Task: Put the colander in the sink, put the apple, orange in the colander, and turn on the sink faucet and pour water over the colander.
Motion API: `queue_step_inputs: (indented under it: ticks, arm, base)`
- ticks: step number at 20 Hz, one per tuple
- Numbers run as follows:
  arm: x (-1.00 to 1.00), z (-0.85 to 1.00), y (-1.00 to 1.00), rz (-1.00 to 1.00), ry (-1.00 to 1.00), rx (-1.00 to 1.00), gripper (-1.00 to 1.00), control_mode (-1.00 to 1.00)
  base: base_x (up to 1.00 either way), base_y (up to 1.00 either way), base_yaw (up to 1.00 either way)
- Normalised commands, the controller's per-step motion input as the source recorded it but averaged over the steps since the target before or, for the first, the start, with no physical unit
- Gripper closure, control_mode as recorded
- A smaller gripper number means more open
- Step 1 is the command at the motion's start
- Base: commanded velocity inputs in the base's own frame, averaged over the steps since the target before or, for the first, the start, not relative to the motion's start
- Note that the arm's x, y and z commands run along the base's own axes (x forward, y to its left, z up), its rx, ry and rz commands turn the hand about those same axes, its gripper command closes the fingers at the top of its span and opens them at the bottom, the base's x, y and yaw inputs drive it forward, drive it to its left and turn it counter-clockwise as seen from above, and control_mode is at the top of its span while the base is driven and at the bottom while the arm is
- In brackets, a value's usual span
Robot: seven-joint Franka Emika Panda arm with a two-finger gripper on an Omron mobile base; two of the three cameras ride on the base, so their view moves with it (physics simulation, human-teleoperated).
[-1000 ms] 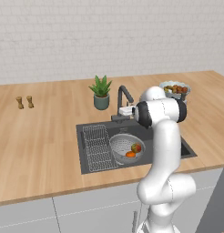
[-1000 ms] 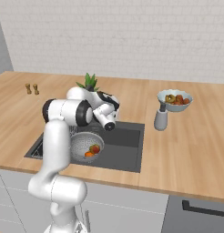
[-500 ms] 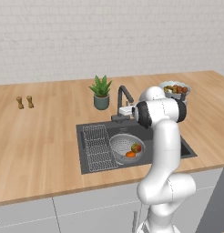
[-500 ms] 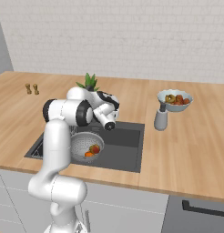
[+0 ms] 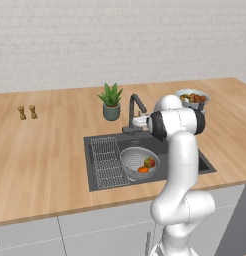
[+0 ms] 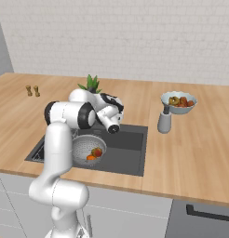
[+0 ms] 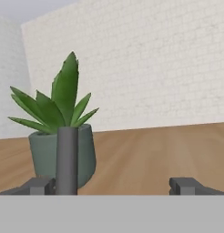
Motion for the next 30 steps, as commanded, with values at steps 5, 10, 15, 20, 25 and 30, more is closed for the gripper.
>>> queue_step_inputs:
  ticks: [5, 10, 15, 20, 25, 30]
  arm:
    - [0.0, 0.01, -0.26, -0.07, 0.01, 0.0, -1.0, -1.0]
    - [0.0, 0.05, -0.65, -0.06, 0.03, 0.0, -1.0, -1.0]
    - [0.0, 0.11, -0.97, -0.02, 0.07, 0.01, -1.0, -1.0]
    - [0.0, 0.09, -1.0, 0.0, 0.08, 0.03, -1.0, -1.0]
    - [0.0, 0.03, -0.99, 0.0, 0.07, 0.03, -1.0, -1.0]
    - [0.0, 0.0, -0.88, 0.0, 0.05, 0.01, -1.0, -1.0]
  base:
    - [0.0, 0.0, 0.0]
    - [0.0, 0.0, 0.0]
    - [0.0, 0.0, 0.0]
    - [0.0, 0.0, 0.0]
    - [0.0, 0.0, 0.0]
    - [0.0, 0.0, 0.0]
